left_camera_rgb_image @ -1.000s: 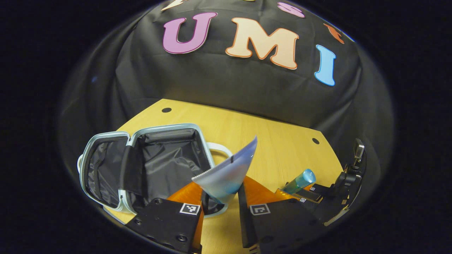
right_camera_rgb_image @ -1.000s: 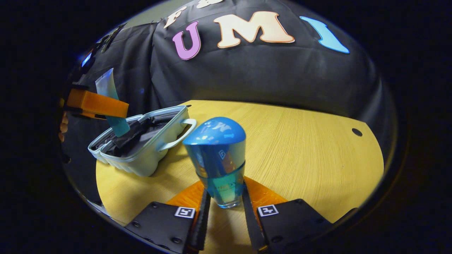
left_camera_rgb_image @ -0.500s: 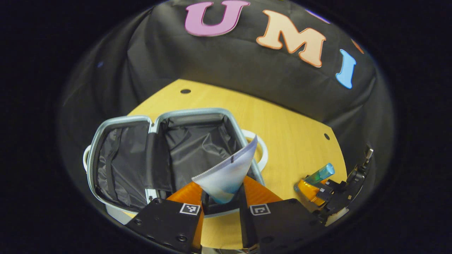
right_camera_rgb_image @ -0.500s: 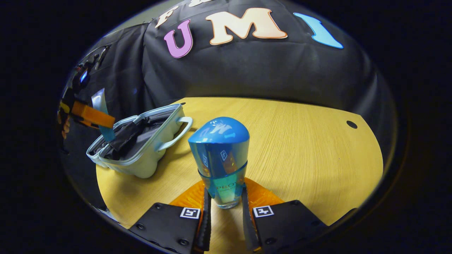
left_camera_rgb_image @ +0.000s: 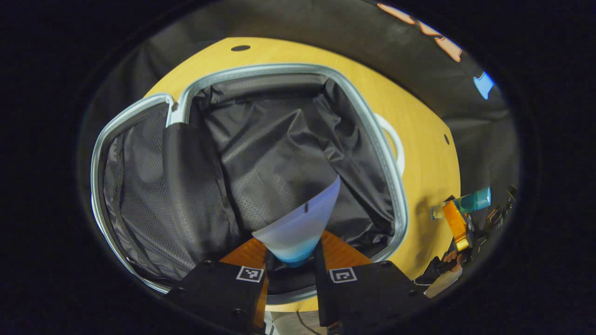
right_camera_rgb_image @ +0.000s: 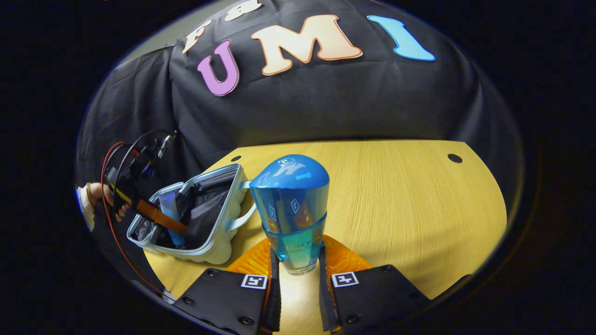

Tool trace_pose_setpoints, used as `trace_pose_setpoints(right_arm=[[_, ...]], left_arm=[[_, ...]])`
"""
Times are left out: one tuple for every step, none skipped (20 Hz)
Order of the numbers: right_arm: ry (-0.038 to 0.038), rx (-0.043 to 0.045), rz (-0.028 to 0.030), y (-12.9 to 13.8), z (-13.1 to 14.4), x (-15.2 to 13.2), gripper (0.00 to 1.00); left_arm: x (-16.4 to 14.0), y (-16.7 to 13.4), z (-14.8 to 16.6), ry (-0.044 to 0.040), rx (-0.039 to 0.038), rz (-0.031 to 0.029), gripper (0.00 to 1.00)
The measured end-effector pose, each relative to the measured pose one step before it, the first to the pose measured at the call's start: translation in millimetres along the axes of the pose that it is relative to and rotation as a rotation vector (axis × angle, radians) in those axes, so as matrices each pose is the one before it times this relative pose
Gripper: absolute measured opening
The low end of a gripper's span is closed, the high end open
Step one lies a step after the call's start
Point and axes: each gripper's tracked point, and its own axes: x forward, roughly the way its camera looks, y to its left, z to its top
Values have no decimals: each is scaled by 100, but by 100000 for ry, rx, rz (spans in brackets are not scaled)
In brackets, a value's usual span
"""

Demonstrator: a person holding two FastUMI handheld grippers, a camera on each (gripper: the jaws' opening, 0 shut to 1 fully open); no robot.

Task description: First open the suitcase, pack the skin care products into it, and then close the suitcase.

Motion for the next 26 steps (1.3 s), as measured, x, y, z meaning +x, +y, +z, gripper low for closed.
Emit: trace_pose_setpoints(right_arm=[[220, 862, -1558, 363, 56, -188, 35], [447, 414, -1221, 427, -70, -281, 36], [470, 516, -1220, 473, 29, -214, 36], [338, 697, -1427, 432, -23, -309, 35], [909, 943, -1448, 462, -56, -222, 35], [699, 1191, -1083, 445, -130, -368, 36], [310, 1000, -213, 783, 104, -348, 32], [-28, 593, 44, 895, 241, -311, 32], [246, 187, 420, 1021, 342, -261, 32], [311, -169, 920, 1178, 265, -251, 35], [804, 24, 1285, 1190, 240, -100, 35], [1655, 701, 1742, 1235, 22, 77, 32], [1805, 560, 2022, 1373, 1, 323, 35], [1796, -179, 2239, 1468, -180, 548, 35], [1829, -1133, 1779, 1256, -27, 487, 35], [2501, -1718, 1598, 1067, -239, 455, 35], [2086, -1751, 1404, 1058, 30, 732, 35], [2248, -1547, 1806, 1105, -210, 722, 35], [2483, -991, 1513, 975, -233, 814, 35], [3047, -569, 1141, 619, -385, 1010, 35], [3052, -153, 739, 627, -479, 1029, 35], [2675, -333, 382, 290, -523, 653, 31], [3114, -757, 226, 287, -440, 888, 36], [2493, -1234, 530, 234, -464, 646, 35], [2062, -1675, -211, 82, -318, 386, 35], [2365, -1781, -513, -153, -451, 451, 31]], left_arm=[[236, 515, -28, 1846, -155, 208, 37], [126, 656, 11, 1848, 458, 1275, 38], [173, 367, 114, 811, 625, -314, 40], [44, -258, 245, 335, 156, -1874, 42], [109, 87, -100, 888, 1344, -446, 29], [-177, 173, 202, -98, 1326, -146, 35], [-68, -461, 167, -431, 853, -1673, 42], [-378, -454, 102, -172, 1026, -1764, 53], [-488, -585, 184, -1105, 1169, -2356, 65], [-684, -372, 349, -1184, 2771, -1071, 75], [-792, 104, 587, -2935, 3368, -108, 84], [-792, 303, 661, -3422, 2434, 718, 86], [-1126, 199, 532, -2776, 1352, 93, 96], [-1134, 120, 602, -3190, -73, -768, 95], [-1223, 142, 564, -2987, -678, -1020, 96], [-1285, 309, 687, -3379, -941, -565, 99], [-1231, 674, 808, -3778, -1356, 182, 96], [-1416, 749, 782, -4228, -1869, 611, 96], [-1708, 958, 850, -3950, -1970, 1102, 96], [-1505, 1109, 664, -2968, -2029, 1454, 96], [-2015, 1381, 793, -2834, -2745, 1831, 95], [-1724, 1266, 852, -2765, -3174, 1372, 95], [-2436, 1803, 846, -1454, -3181, 1268, 96], [-2148, 2058, 807, -887, -3667, 2229, 96], [-1920, 2097, 730, -606, -3215, 2486, 95], [-1589, 2070, 507, -715, -2919, 2765, 96]])
